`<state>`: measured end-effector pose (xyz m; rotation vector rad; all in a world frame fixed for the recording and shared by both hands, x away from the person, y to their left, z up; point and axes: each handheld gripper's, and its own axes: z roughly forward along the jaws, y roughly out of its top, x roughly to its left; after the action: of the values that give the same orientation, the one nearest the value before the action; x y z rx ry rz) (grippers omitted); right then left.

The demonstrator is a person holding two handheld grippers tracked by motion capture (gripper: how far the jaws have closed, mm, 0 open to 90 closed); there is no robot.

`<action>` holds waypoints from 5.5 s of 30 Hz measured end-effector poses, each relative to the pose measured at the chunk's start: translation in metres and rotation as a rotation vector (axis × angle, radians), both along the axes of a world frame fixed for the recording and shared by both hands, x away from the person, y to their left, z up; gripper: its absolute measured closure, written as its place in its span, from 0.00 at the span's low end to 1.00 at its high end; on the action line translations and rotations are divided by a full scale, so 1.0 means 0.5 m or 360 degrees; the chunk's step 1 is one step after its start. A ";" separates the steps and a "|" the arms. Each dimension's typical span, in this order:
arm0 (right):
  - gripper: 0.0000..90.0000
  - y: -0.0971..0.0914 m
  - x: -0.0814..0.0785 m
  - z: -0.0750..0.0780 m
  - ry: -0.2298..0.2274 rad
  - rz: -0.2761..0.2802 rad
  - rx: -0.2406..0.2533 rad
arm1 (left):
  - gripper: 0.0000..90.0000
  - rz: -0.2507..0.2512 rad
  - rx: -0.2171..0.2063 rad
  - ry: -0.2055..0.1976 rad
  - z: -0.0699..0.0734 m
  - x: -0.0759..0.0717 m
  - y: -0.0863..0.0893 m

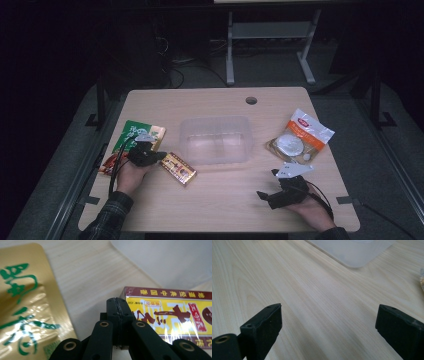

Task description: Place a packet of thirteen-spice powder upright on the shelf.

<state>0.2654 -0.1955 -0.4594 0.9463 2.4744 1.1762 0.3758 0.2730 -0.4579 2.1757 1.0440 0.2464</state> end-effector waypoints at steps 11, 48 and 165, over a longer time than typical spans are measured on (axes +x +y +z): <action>0.07 0.003 0.002 0.000 -0.0001 0.0021 -0.0001 | 1.00 -0.0135 0.0010 0.0058 0.000 -0.035 -0.030; 0.13 0.032 -0.006 0.004 0.0028 0.0150 0.0012 | 1.00 -0.0642 -0.0020 0.0203 0.001 -0.167 -0.175; 0.35 0.163 0.017 0.072 -0.0015 0.1071 -0.0041 | 0.34 -0.1279 -0.0143 -0.0076 0.036 -0.201 -0.229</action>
<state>0.2739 -0.1138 -0.4235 0.0723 2.8821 1.3002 0.2754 0.1587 -0.4400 2.3018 0.0965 -0.1203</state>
